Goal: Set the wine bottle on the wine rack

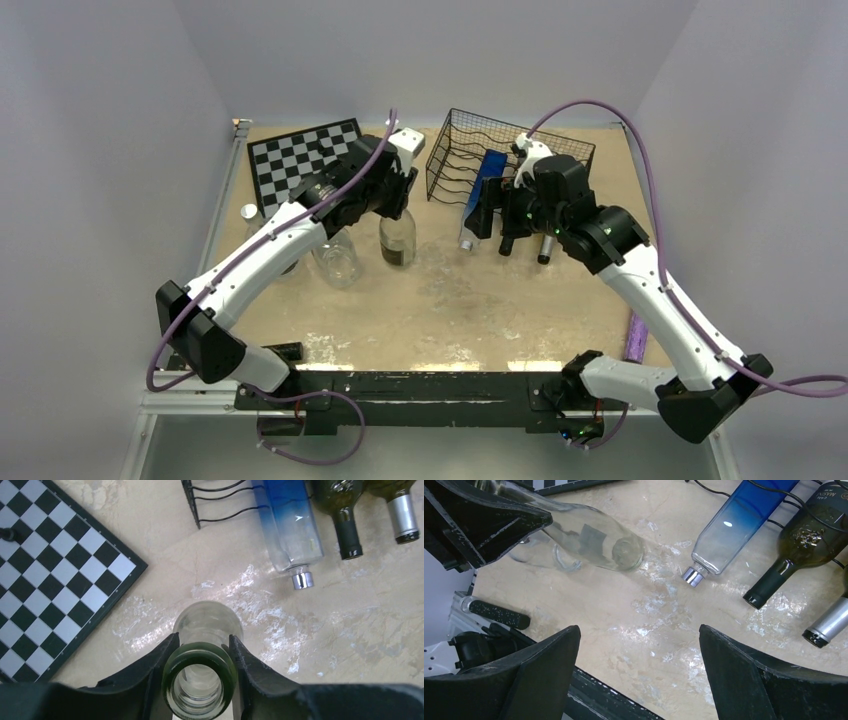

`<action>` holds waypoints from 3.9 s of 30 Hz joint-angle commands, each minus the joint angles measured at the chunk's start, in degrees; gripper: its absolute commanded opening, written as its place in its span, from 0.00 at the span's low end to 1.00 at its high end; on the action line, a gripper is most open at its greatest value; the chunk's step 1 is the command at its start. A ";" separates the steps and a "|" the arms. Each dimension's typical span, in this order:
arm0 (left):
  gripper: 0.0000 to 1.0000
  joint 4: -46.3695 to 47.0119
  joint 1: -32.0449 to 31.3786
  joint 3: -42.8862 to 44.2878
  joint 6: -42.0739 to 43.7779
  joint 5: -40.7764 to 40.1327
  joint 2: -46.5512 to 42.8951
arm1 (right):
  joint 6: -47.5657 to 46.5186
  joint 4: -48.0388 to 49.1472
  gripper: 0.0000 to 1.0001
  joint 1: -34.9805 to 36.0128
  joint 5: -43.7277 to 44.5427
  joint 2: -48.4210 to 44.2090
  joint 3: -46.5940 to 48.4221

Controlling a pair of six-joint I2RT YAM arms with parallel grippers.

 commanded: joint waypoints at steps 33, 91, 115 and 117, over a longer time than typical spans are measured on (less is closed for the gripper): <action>0.00 -17.07 -8.50 31.19 0.43 7.37 -6.70 | -16.80 62.25 0.99 12.09 -12.22 -6.79 -32.87; 0.11 0.89 -9.08 13.04 1.69 22.04 -23.80 | -40.10 71.15 0.00 20.61 11.12 -4.01 -29.42; 0.99 -0.02 -9.00 13.92 3.19 8.31 -29.53 | -84.04 73.46 0.00 20.81 18.09 -8.89 -25.16; 0.99 -1.39 -8.96 15.30 1.99 7.01 -28.55 | -87.09 73.85 0.00 20.85 17.60 -8.85 -25.35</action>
